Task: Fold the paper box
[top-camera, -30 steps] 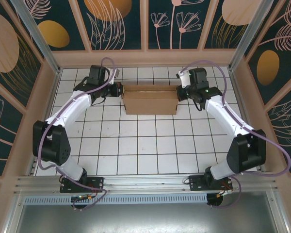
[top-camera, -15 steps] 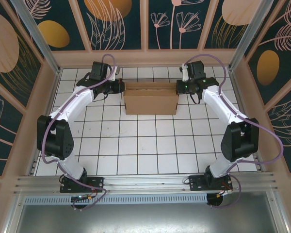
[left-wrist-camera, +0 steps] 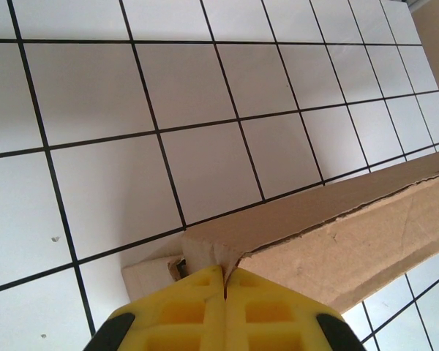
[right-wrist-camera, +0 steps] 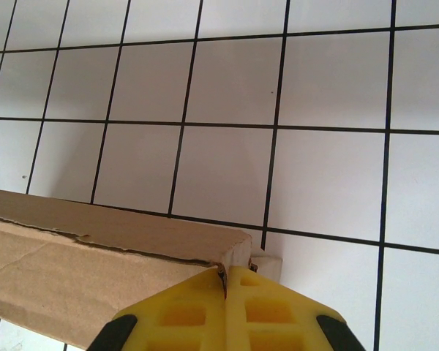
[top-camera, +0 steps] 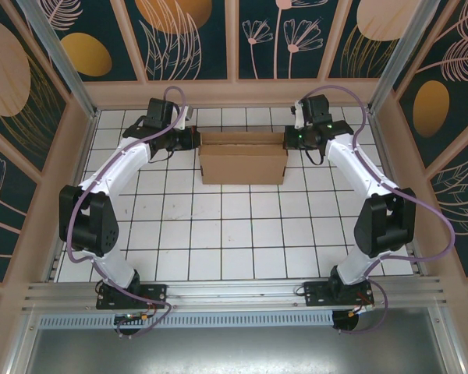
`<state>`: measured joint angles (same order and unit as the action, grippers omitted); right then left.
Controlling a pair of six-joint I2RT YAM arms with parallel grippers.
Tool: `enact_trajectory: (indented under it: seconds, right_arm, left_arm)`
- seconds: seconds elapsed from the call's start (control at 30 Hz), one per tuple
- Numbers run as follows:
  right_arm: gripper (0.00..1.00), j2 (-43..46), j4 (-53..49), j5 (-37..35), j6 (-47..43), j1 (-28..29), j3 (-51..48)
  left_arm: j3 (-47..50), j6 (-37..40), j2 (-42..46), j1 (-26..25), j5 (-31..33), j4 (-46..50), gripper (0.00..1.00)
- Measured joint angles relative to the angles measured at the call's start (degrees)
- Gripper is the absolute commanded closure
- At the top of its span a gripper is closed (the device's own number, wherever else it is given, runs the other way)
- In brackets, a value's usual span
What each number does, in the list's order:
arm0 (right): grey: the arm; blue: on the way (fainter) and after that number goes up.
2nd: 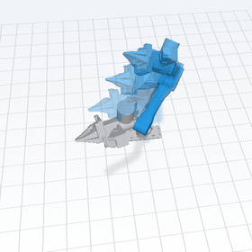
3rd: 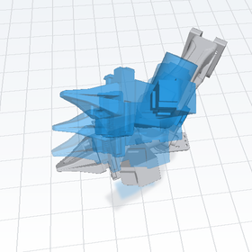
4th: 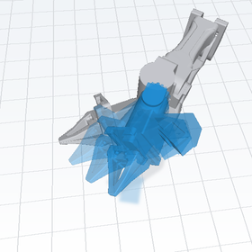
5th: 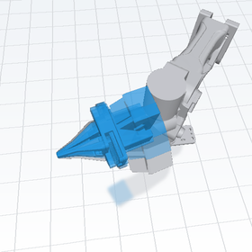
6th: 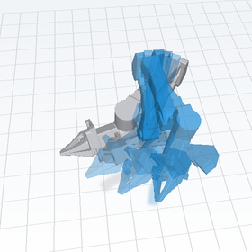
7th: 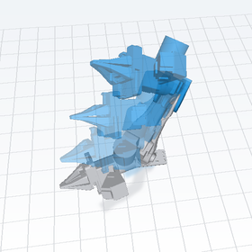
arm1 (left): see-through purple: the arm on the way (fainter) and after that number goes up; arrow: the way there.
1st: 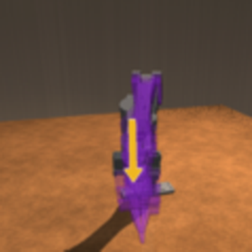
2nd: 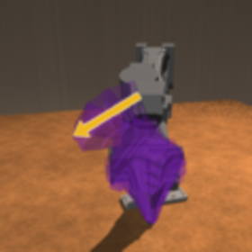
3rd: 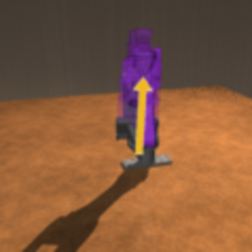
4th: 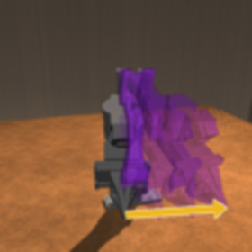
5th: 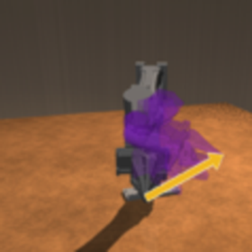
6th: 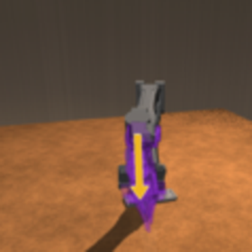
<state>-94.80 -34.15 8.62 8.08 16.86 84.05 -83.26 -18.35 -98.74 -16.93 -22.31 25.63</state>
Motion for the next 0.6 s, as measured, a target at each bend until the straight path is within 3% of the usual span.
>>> enact_trajectory:
  seconds: [0.6]
  right_arm:
    - [1.00, 4.0, 9.6, -5.6, -2.4, 2.0, -8.9]
  left_arm:
    - [-2.3, 0.0, -0.7, -0.3, 0.4, 3.5, 1.00]
